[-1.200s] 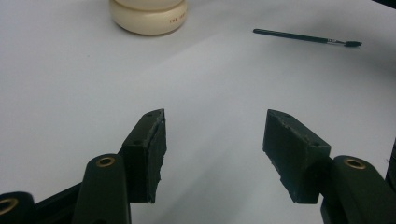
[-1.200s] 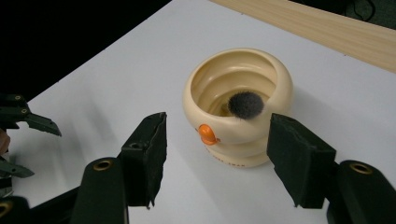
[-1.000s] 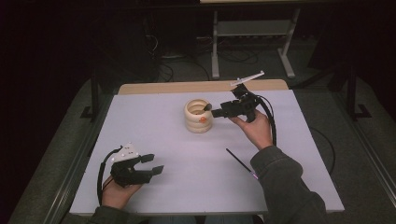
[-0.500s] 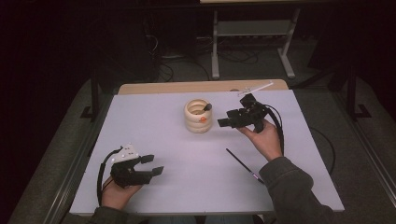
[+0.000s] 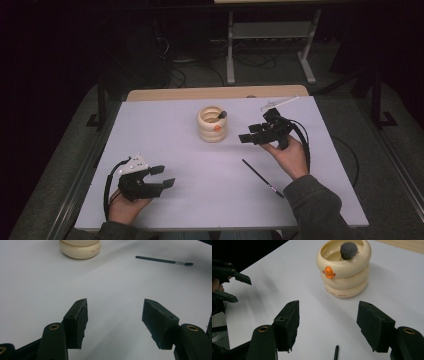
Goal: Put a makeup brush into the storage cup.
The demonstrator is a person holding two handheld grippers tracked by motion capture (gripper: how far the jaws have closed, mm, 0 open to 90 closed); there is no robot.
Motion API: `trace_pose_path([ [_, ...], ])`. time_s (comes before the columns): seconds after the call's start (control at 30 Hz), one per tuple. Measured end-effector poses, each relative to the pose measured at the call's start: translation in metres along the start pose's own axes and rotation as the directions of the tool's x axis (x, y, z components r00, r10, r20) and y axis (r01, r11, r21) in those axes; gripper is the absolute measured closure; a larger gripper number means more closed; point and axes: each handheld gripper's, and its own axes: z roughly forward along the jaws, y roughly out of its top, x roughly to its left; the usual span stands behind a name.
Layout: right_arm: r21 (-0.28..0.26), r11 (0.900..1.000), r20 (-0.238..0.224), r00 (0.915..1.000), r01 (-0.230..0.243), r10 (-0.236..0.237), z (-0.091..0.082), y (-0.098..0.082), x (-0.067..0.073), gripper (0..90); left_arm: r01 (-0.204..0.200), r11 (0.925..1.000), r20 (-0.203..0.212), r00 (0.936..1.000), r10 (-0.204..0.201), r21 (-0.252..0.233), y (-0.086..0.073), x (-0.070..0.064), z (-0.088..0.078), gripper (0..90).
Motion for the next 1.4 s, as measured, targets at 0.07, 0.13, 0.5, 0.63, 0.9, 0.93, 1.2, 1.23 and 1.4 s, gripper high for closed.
trace_pose_path([
  [0.07, 0.002, 1.0, 0.002, 1.0, -0.008, 0.008, -0.002, -0.003, 0.0, 33.5, 0.001, 1.0, 0.001, 1.0, -0.001, -0.002, 0.0, 0.0, 0.001, 36.9],
  [0.13, 0.002, 1.0, 0.006, 1.0, -0.007, 0.007, -0.004, -0.006, -0.001, 33.2, -0.001, 1.0, 0.0, 1.0, 0.001, 0.0, 0.0, 0.0, 0.001, 36.8],
  [0.5, 0.016, 1.0, 0.02, 0.9998, -0.001, 0.001, -0.013, -0.018, 0.003, 33.1, -0.009, 0.9999, 0.0, 1.0, 0.009, 0.006, 0.001, -0.001, 0.0, 36.7],
  [0.63, 0.02, 1.0, 0.032, 0.9995, 0.007, -0.008, -0.016, -0.022, 0.005, 33.2, -0.007, 1.0, 0.01, 0.9999, 0.007, -0.007, 0.001, -0.002, 0.001, 36.5],
  [0.9, 0.037, 0.999, 0.062, 0.9981, -0.001, -0.001, -0.021, -0.032, 0.006, 34.4, -0.01, 1.0, 0.015, 0.9998, 0.01, 0.001, 0.002, -0.002, 0.003, 36.5],
  [0.93, 0.039, 0.999, 0.063, 0.998, 0.001, -0.003, -0.022, -0.034, 0.006, 34.7, -0.012, 0.9999, 0.015, 0.9998, 0.012, 0.0, 0.002, -0.002, 0.003, 36.4],
  [1.2, 0.071, 0.997, 0.094, 0.9956, -0.012, 0.005, -0.021, -0.052, 0.006, 36.1, -0.029, 0.9994, 0.01, 0.9995, 0.029, 0.021, 0.002, -0.003, 0.003, 36.3],
  [1.23, 0.079, 0.997, 0.093, 0.9956, -0.012, 0.005, -0.021, -0.055, 0.006, 36.9, -0.028, 0.9994, 0.009, 0.9996, 0.028, 0.021, 0.002, -0.003, 0.003, 36.3],
  [1.4, 0.1, 0.995, 0.094, 0.9955, -0.016, 0.007, -0.019, -0.063, 0.007, 39.9, -0.032, 0.9992, 0.013, 0.9994, 0.032, 0.025, 0.002, -0.005, 0.005, 36.3],
])
